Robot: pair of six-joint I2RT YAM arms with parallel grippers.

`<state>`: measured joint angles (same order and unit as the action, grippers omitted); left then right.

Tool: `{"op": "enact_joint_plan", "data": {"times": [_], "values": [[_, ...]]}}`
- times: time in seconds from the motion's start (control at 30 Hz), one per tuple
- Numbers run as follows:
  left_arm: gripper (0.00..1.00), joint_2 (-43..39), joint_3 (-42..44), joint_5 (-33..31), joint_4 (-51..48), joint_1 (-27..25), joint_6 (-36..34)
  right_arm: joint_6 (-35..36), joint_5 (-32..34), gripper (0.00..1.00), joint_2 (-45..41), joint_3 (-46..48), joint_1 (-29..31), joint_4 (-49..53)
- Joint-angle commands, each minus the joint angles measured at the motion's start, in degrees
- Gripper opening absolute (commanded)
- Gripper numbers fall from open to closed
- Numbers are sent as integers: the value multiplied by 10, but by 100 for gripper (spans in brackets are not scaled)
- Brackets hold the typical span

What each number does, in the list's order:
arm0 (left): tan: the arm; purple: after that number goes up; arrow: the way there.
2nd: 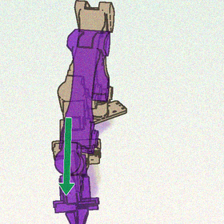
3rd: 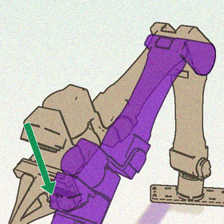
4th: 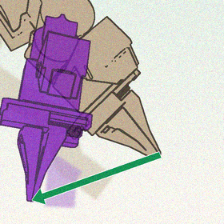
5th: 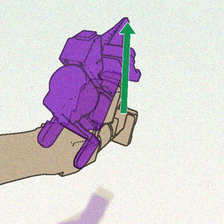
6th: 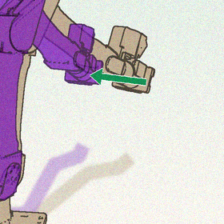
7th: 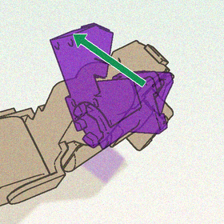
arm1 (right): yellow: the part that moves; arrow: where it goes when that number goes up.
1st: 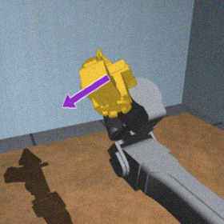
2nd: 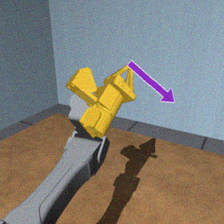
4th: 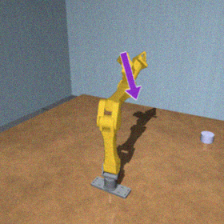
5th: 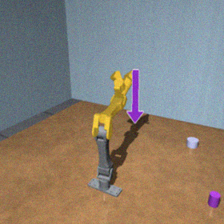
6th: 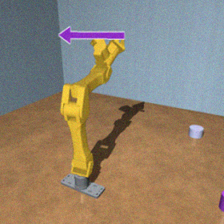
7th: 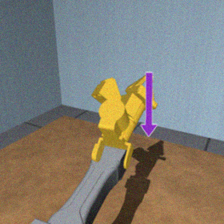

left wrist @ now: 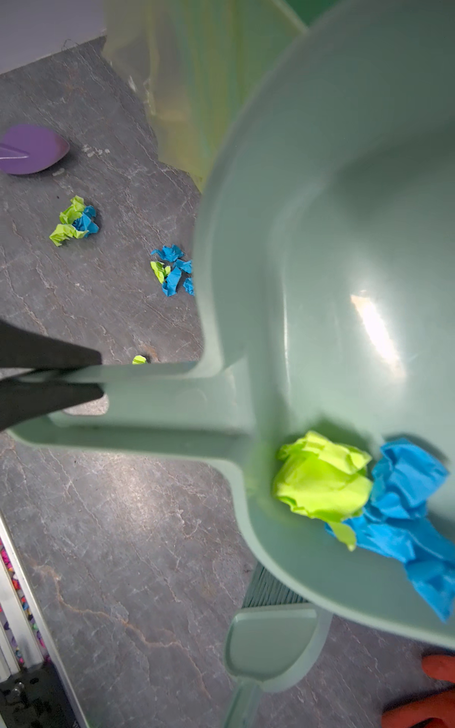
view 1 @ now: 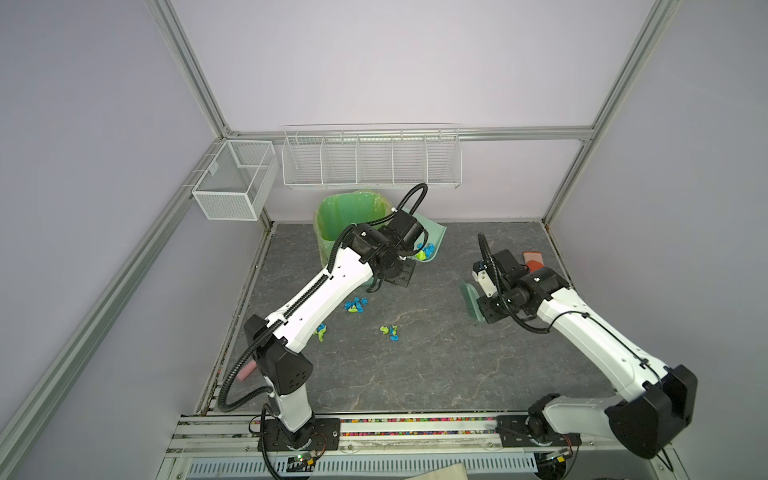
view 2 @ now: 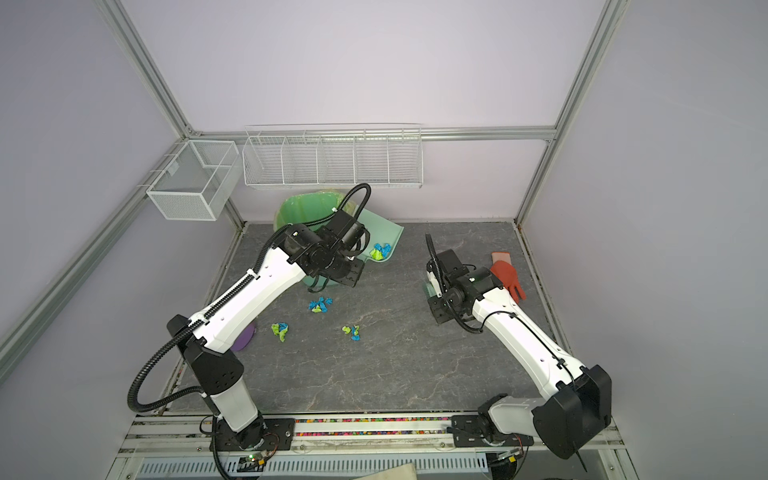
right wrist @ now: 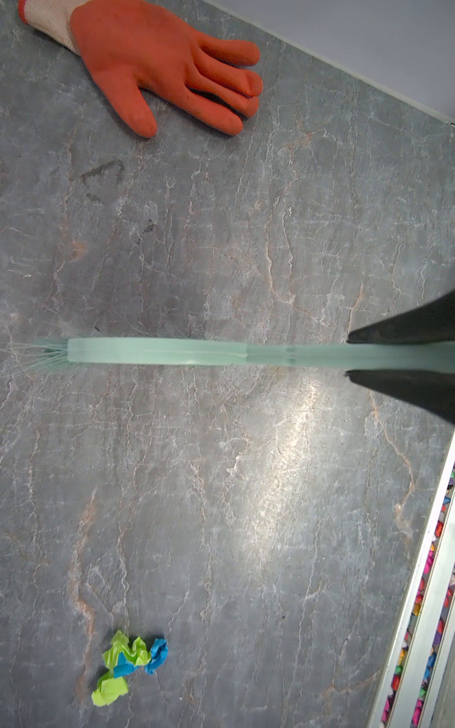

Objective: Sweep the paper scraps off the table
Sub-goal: 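Lift the filled dustpan toward the wastebasket with the left gripper while the right brush withdraws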

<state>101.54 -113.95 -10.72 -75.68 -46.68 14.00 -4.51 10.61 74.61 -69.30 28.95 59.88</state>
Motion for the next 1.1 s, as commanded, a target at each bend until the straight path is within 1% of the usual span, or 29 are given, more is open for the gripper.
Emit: {"op": "enact_joint_plan", "data": {"times": [0.0,0.23,0.37,0.53,0.7,0.97,1.07], "values": [[0,2,-37,-20,-25,6,-15,-4,-10,7,-23,12,-1,-8],[0,2,-75,-38,-44,25,-29,-2,-9,7,-25,6,-1,-6],[0,-11,-85,-68,-45,31,-36,-5,-27,7,-27,3,-1,-7],[0,-18,-92,-69,-52,60,-44,-12,-39,7,-35,8,-2,-21],[0,-26,-107,-103,-64,81,-58,-4,-24,7,-34,6,-2,-24],[0,-48,-108,-104,-59,141,-66,9,-40,7,-23,5,-1,-37],[0,-52,-114,-129,-59,160,-74,9,-42,7,-20,9,-2,-45]]}}
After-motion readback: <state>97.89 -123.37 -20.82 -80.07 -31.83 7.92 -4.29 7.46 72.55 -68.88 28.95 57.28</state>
